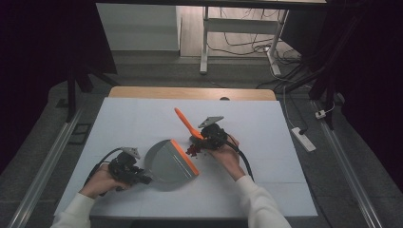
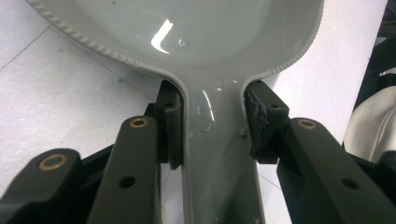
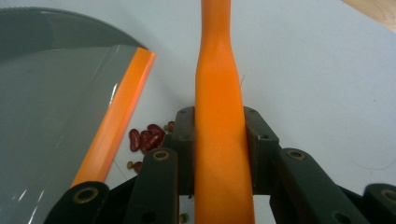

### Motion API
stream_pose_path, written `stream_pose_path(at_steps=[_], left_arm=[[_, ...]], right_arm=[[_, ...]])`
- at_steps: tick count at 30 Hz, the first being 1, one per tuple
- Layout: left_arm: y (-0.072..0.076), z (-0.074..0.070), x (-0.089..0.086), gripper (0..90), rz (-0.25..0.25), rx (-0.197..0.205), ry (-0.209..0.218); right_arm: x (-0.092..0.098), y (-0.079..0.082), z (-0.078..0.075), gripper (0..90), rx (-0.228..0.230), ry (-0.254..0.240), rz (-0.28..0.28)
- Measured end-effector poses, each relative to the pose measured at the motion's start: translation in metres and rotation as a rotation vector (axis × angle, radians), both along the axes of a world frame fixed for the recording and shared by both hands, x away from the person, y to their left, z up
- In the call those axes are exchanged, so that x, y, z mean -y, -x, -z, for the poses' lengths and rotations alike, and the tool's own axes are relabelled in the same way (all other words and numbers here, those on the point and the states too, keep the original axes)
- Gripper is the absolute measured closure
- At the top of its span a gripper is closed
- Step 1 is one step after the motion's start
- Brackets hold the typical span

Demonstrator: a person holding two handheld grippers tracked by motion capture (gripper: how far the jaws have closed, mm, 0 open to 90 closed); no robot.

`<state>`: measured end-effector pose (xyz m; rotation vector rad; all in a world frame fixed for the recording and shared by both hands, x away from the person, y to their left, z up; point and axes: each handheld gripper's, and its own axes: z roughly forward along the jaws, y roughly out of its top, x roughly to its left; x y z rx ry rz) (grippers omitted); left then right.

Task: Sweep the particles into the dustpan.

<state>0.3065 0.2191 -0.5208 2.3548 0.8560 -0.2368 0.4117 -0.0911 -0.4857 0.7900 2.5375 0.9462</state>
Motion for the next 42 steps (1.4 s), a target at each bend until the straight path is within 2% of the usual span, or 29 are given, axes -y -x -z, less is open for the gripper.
stream_pose_path(at_steps=[17, 34, 42], left_arm=[[-0.001, 0.0, 0.001, 61.6, 0.003, -0.003, -0.001], [-0.002, 0.0, 0.002, 61.6, 0.004, 0.002, -0.002], [-0.001, 0.0, 0.002, 61.6, 0.003, 0.0, -0.005]], right_arm=[[-0.015, 0.01, 0.001, 70.0, -0.01, -0.002, -0.045], [-0.026, 0.019, 0.002, 70.0, -0.038, -0.041, -0.102], [-0.033, 0.025, 0.002, 70.0, -0.023, -0.034, -0.123]])
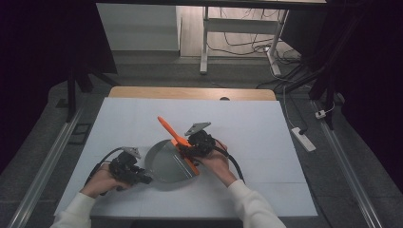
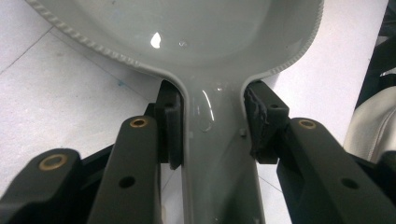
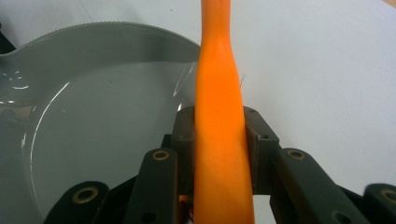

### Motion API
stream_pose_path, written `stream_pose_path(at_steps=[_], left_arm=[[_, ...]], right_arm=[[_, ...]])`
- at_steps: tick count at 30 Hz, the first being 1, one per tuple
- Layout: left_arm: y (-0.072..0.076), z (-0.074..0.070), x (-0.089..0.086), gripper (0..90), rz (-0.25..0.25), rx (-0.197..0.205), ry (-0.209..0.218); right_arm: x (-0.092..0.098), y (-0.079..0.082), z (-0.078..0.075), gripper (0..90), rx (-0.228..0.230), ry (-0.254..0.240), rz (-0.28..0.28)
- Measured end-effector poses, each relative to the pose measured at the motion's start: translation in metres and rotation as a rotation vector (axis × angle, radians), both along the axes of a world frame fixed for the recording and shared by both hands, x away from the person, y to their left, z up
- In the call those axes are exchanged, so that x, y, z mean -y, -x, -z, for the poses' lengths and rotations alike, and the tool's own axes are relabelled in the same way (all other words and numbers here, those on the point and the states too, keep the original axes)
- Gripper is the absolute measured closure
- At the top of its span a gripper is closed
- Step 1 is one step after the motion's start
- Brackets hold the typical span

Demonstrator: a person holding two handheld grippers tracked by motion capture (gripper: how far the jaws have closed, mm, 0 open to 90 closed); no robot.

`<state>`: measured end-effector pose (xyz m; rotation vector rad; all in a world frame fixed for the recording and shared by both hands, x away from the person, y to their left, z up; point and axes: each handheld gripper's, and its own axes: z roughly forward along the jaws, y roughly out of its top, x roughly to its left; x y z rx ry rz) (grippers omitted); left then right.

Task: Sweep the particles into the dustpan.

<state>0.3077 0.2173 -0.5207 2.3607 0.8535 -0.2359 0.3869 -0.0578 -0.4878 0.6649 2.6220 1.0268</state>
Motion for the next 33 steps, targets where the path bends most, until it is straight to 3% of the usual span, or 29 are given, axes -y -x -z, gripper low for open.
stream_pose_path(at_steps=[4, 10, 15, 17, 33], left_arm=[[0.0, 0.0, 0.0, 61.6, -0.001, 0.001, 0.001], [0.0, 0.0, 0.0, 61.6, 0.0, 0.005, -0.001], [0.0, 0.0, 0.0, 61.6, 0.001, 0.007, -0.001], [0.0, 0.0, 0.0, 61.6, 0.002, 0.007, -0.001], [0.001, 0.0, 0.0, 61.6, 0.0, 0.007, -0.002]], right_arm=[[-0.003, 0.003, -0.001, 70.0, -0.012, -0.026, -0.015], [-0.008, 0.011, -0.007, 70.1, -0.023, -0.085, -0.08], [0.0, 0.009, -0.014, 70.1, 0.014, -0.104, -0.039], [0.011, 0.003, -0.019, 70.1, 0.022, -0.12, 0.006], [0.048, -0.017, -0.023, 70.0, 0.023, -0.131, 0.136]])
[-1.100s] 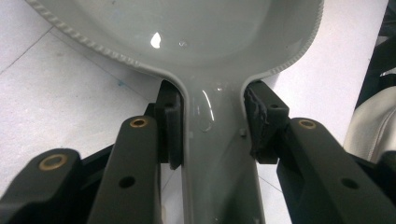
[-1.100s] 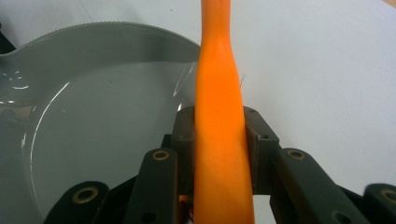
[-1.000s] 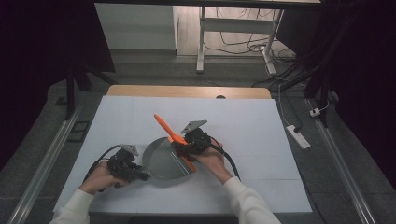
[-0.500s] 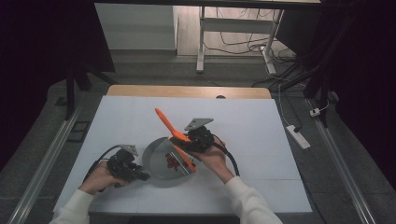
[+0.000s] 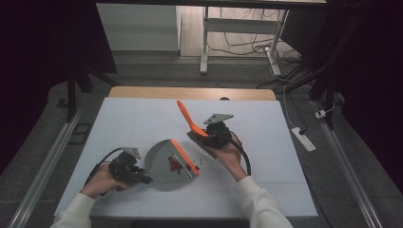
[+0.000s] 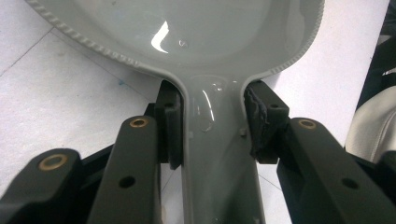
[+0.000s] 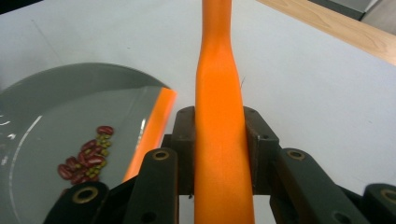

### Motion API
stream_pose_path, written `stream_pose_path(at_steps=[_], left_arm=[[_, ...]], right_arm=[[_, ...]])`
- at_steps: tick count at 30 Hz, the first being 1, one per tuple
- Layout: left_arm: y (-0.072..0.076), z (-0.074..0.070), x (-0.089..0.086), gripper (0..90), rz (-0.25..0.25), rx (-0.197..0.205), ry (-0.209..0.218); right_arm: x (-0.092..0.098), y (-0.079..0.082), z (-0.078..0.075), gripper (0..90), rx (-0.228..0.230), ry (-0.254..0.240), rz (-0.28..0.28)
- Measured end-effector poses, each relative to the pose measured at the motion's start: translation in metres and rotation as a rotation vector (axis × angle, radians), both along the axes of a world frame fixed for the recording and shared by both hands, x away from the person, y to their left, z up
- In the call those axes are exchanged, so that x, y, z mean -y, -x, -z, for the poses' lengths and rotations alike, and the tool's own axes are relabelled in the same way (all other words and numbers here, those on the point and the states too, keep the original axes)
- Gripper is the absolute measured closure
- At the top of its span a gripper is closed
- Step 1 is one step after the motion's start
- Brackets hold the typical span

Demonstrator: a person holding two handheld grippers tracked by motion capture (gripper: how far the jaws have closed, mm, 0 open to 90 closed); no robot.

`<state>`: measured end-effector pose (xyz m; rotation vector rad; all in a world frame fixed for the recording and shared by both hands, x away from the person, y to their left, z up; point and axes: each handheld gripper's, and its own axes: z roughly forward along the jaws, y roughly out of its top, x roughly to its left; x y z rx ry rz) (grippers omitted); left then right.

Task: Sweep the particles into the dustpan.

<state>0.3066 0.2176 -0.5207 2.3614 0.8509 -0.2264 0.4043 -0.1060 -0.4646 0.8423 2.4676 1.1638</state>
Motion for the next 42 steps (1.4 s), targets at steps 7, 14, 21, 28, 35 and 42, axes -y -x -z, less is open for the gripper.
stream_pose_path(at_steps=[7, 14, 21, 28, 35, 42], left_arm=[[0.001, 0.0, 0.0, 61.6, 0.0, 0.0, -0.002], [0.001, -0.001, 0.0, 61.6, 0.002, 0.002, -0.003], [0.002, -0.001, 0.0, 61.6, 0.008, 0.002, -0.006], [0.001, -0.001, 0.0, 61.6, 0.009, 0.001, -0.006], [0.002, -0.001, 0.0, 61.6, 0.01, 0.002, -0.007], [0.002, 0.0, 0.0, 61.6, 0.009, 0.002, -0.007]], right_arm=[[0.017, -0.004, 0.009, 70.1, -0.013, 0.043, 0.053], [0.023, -0.003, 0.014, 70.0, -0.023, 0.06, 0.068], [0.02, -0.002, 0.02, 70.0, -0.032, 0.086, 0.058], [0.013, 0.003, 0.021, 70.0, -0.037, 0.091, 0.036], [0.006, 0.012, 0.022, 70.0, -0.03, 0.102, 0.01], [-0.004, 0.019, 0.023, 70.0, -0.033, 0.099, -0.021]])
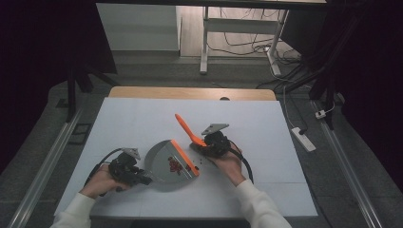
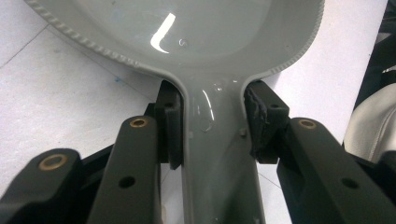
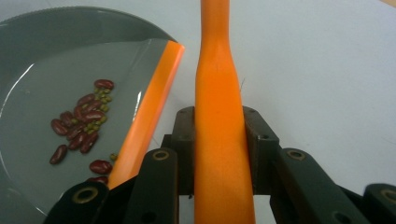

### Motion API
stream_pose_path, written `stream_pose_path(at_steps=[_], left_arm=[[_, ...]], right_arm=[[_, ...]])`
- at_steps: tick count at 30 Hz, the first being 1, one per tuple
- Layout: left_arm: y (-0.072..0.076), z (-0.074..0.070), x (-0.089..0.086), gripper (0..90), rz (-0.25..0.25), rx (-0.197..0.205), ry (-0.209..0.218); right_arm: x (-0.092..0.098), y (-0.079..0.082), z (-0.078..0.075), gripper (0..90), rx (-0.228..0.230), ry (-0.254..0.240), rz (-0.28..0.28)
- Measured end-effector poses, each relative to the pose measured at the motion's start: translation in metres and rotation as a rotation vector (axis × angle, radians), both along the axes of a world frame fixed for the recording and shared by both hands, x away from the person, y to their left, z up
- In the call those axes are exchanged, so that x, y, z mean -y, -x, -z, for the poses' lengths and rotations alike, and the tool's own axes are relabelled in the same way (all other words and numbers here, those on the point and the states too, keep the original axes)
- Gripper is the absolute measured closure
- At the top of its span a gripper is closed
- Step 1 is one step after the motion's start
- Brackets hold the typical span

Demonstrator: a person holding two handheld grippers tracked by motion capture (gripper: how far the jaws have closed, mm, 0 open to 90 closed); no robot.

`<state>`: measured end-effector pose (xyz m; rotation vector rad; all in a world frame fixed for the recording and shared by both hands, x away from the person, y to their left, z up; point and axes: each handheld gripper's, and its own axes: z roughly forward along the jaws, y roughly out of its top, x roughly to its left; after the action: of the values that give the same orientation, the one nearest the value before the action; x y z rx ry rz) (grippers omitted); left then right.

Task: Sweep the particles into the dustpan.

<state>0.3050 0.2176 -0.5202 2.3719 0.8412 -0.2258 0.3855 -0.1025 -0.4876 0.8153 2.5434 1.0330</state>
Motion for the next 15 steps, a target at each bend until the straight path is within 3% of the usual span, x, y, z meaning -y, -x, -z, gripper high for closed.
stream_pose_path(at_steps=[15], left_arm=[[0.0, 0.0, 0.0, 61.6, 0.003, -0.001, -0.005]], right_arm=[[-0.012, 0.01, 0.002, 69.9, 0.004, -0.015, -0.024]])
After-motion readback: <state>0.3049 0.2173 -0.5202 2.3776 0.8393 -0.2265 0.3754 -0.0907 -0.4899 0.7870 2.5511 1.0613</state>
